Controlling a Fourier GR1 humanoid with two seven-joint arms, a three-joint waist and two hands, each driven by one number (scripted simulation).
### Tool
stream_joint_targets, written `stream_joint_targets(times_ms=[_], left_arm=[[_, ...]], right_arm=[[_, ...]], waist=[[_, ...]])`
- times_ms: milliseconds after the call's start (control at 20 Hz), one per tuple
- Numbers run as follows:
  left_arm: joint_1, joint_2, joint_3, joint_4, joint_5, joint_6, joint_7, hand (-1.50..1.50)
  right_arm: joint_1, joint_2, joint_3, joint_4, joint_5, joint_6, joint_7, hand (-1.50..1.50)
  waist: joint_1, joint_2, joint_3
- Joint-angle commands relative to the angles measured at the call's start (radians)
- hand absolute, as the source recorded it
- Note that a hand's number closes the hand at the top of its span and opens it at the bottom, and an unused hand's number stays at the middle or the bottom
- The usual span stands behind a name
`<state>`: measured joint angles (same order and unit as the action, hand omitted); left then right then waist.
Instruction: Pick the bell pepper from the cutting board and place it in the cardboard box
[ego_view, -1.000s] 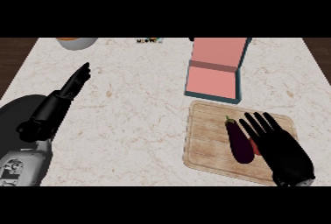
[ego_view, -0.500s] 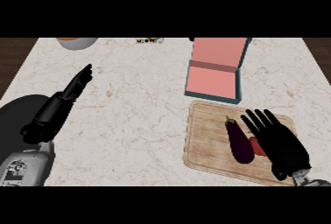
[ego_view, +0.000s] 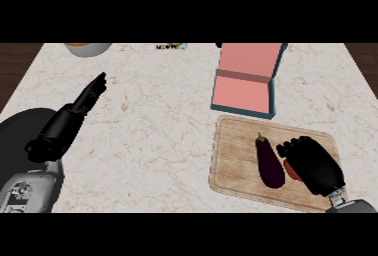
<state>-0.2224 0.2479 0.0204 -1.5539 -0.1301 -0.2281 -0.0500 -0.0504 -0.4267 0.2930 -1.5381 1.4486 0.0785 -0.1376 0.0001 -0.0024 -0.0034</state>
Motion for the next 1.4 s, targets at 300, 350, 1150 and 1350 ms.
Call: stream_joint_targets(times_ms=[300,350,1150,1350], left_arm=[[-0.051,-0.008,-0.026,0.018,0.011,-0.040,-0.017,0.00],[-0.032,-0.014,-0.028,0.030,-0.003,-0.026,-0.049,0.00],[-0.020,0.002,0.026,0.049,-0.016,-0.006,-0.031,0.00],[0.007,-0.025,0.008,0.004,-0.004,-0.007,-0.010,0.00]], right_arm=[[-0.189,0.369,0.308,0.083,-0.128,0.217,-0.177,1.50],[-0.210,0.416,0.343,0.095,-0.121,0.222,-0.161,1.50],[-0.518,0.426,0.218,-0.149,-0.479,0.142,0.139,1.50],[-0.561,0.427,0.104,-0.126,-0.598,0.102,0.307,1.50]], waist=[[0.093,0.022,0.004],[0.086,0.020,0.003],[0.001,0.001,0.003],[0.012,0.000,0.004]])
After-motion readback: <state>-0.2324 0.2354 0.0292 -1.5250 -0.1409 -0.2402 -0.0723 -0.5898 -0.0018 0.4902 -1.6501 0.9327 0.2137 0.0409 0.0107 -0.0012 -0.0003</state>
